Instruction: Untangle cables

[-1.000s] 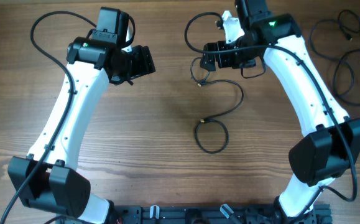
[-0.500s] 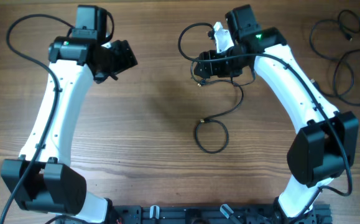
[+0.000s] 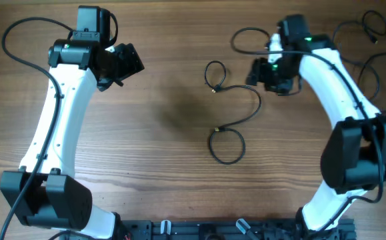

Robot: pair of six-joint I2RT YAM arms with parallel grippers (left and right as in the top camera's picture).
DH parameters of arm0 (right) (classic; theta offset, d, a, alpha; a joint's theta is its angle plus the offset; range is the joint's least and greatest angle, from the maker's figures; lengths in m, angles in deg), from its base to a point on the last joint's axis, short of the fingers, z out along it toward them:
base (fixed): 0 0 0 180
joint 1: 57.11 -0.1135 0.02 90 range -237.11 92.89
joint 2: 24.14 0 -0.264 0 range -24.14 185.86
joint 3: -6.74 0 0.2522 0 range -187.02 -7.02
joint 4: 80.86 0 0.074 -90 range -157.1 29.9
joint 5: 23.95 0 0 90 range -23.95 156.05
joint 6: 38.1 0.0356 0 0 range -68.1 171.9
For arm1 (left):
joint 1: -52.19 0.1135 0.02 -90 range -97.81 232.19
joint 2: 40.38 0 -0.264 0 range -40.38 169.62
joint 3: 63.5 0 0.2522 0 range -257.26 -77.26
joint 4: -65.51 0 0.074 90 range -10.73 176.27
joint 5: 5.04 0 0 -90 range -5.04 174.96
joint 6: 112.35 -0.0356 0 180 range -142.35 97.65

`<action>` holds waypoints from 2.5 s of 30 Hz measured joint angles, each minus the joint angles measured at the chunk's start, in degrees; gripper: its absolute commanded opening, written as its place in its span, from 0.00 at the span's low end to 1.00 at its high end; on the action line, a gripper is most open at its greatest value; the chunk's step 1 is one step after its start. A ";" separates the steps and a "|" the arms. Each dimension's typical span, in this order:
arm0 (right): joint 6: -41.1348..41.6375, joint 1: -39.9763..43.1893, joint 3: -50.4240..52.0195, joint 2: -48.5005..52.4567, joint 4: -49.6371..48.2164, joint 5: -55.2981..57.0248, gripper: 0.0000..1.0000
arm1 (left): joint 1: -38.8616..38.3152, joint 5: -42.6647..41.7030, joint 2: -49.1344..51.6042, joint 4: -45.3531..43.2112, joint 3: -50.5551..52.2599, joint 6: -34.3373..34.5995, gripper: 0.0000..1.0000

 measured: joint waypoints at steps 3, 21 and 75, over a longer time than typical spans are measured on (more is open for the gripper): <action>0.09 1.20 2.78 1.14 -0.04 -0.31 0.66 | 0.00 0.00 0.00 0.02 0.00 0.02 0.79; 0.28 0.87 11.34 5.11 -8.94 -1.60 0.46 | 0.00 0.00 0.02 0.11 0.00 0.00 0.79; 16.13 51.67 -13.81 -4.28 10.10 25.07 1.00 | 0.00 -0.09 0.04 -0.02 0.00 0.04 0.92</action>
